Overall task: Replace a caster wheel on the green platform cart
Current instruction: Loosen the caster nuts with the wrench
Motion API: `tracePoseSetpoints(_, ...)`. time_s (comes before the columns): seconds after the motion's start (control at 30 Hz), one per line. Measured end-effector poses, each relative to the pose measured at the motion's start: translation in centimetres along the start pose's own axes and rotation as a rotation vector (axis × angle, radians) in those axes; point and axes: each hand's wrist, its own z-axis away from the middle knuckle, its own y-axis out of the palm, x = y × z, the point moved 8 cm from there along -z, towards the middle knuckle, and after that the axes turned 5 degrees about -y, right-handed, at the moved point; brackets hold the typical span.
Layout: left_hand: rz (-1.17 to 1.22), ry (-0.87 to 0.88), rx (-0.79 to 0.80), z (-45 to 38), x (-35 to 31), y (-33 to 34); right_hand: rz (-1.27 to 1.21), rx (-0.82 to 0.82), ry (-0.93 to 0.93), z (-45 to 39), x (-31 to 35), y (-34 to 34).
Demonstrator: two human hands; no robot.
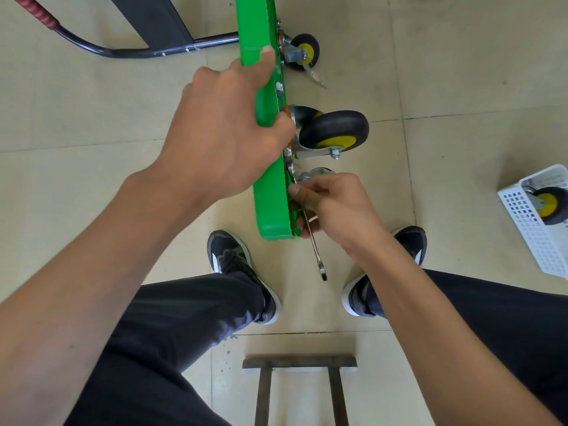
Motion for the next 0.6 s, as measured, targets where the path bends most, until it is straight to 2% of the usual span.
tracePoseSetpoints(0.1, 0.003, -0.009, 0.0, 0.0, 0.1, 0.0, 0.208, -0.062, -0.103, -0.6, -0.4, -0.5)
tracePoseSetpoints(0.3, 0.027, -0.012, 0.003, 0.0, 0.1, -0.1, 0.681, -0.197, -0.503, -0.8, 1.6, -1.5)
tracePoseSetpoints(0.4, 0.026, -0.008, 0.004, 0.0, 0.1, -0.1, 0.794, -0.239, -0.592, -0.4, 1.5, -1.4)
tracePoseSetpoints(0.5, 0.03, 0.0, 0.003, 0.0, 0.1, 0.0, 0.666, -0.23, -0.501, -0.1, 0.4, -2.1)
tracePoseSetpoints(0.6, 0.031, 0.003, 0.007, 0.0, 0.2, 0.0, 0.304, -0.158, -0.2, 0.0, -1.8, -3.2)
